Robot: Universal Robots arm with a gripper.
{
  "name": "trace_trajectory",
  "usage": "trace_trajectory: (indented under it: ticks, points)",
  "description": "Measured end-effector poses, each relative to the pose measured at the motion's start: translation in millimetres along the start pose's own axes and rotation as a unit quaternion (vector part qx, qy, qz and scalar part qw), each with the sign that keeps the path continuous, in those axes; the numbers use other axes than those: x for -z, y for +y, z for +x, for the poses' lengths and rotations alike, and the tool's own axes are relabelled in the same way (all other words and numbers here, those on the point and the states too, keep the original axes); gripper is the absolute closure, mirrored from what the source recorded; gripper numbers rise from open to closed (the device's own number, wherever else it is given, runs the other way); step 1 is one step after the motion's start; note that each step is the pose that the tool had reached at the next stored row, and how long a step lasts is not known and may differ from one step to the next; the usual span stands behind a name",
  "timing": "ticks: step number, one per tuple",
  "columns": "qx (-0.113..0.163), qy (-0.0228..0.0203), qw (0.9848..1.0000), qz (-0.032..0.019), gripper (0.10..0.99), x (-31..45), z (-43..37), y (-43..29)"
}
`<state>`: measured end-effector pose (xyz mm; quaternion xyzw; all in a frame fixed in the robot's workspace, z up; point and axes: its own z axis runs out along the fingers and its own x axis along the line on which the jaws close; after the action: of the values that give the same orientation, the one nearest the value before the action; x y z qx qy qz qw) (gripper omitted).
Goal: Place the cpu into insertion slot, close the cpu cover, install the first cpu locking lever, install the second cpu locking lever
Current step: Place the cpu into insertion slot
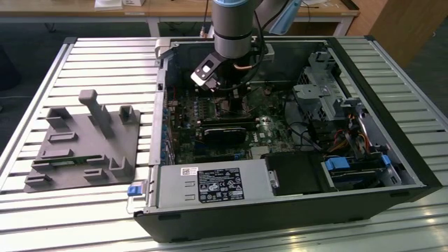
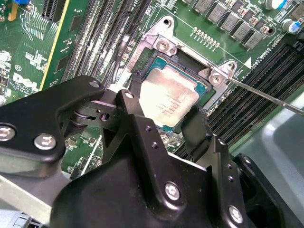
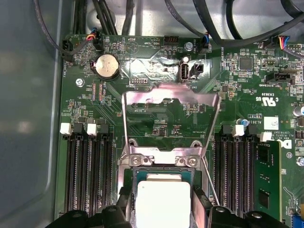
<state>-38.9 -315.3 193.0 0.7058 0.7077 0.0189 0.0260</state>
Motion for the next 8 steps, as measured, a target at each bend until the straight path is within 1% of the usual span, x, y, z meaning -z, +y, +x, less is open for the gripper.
trace_trajectory:
  ticks: [8]
  points:
    - [0.0,0.0,1.0,0.0,0.475,1.7,0.0,0.1]
